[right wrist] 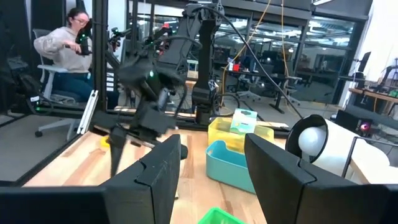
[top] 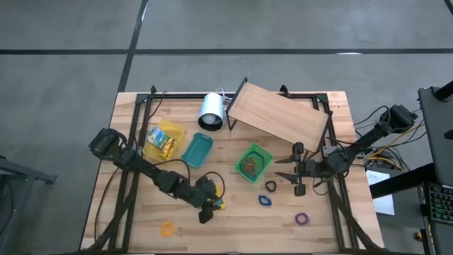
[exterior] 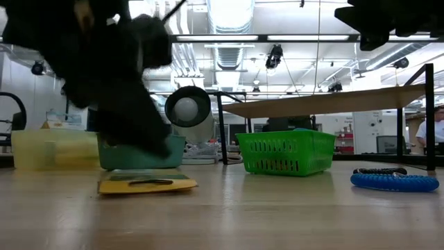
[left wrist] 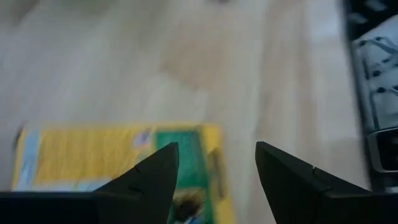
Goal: Pick & Place Office Desk Supplies
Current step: Put the big yellow crayon box into the yellow bin
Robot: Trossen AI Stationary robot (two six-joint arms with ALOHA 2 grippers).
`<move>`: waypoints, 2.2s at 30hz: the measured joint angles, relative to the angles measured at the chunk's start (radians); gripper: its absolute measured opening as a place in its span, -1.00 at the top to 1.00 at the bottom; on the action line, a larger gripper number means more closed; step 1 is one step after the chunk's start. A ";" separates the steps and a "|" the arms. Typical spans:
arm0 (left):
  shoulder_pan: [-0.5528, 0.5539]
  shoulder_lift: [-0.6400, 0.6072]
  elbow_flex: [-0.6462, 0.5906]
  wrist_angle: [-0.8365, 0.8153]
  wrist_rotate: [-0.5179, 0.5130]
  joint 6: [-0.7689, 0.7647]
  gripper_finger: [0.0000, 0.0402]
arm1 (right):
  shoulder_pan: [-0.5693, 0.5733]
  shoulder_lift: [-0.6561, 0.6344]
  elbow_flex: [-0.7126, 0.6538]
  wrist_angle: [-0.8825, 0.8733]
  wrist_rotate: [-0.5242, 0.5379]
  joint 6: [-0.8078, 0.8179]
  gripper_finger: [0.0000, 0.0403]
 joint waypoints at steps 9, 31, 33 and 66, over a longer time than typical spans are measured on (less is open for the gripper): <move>0.000 -0.062 0.067 0.010 0.019 0.138 -0.09 | 0.000 0.041 0.076 -0.015 -0.002 0.032 0.12; -0.002 -0.206 0.055 -0.225 0.198 0.049 -0.09 | -0.062 0.694 0.910 -0.729 0.137 0.028 0.12; -0.003 -0.236 0.037 -0.222 0.176 0.047 -0.09 | -0.064 0.696 0.944 -0.836 0.224 0.112 0.12; 0.008 -0.488 -0.232 -0.156 -0.092 -0.182 -0.09 | -0.069 1.078 1.062 -0.791 0.100 0.520 0.93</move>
